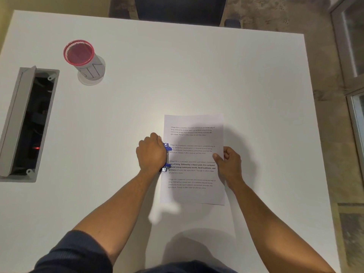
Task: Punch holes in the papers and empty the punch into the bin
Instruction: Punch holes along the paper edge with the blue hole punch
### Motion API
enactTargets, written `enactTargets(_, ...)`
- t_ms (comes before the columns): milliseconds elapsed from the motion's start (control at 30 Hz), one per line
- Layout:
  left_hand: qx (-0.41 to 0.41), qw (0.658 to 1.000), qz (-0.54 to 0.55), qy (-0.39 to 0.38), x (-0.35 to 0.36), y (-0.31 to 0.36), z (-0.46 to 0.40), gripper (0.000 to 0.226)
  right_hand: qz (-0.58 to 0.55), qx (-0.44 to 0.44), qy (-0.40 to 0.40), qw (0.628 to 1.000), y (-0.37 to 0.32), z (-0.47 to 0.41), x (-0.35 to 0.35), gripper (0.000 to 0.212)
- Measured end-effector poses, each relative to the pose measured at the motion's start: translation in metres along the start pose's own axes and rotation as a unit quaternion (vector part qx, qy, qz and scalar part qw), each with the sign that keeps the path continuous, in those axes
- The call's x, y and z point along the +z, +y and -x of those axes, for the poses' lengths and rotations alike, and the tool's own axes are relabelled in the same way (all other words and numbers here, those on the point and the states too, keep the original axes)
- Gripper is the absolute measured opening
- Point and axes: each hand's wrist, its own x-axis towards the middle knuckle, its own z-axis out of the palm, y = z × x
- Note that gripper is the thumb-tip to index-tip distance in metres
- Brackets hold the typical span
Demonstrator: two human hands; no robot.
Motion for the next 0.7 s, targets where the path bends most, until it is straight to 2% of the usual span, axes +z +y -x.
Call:
enactTargets(233,0.031,0.999,-0.002,0.043,0.005,-0.009,0.001,0.023,0.013,-0.001,0.003,1.000,-0.001,0.000,0.000,0.020)
enactTargets(433,0.009,1.000,0.004,-0.016,0.011,-0.015,-0.002,0.045,0.022,0.004,0.002,1.000,-0.002,0.000,0.001,0.021)
enactTargets(700,0.005,1.000,0.001,-0.010,0.017,-0.022,-0.003,0.051,0.028,0.004,0.005,1.000,-0.001,0.000,0.001,0.027)
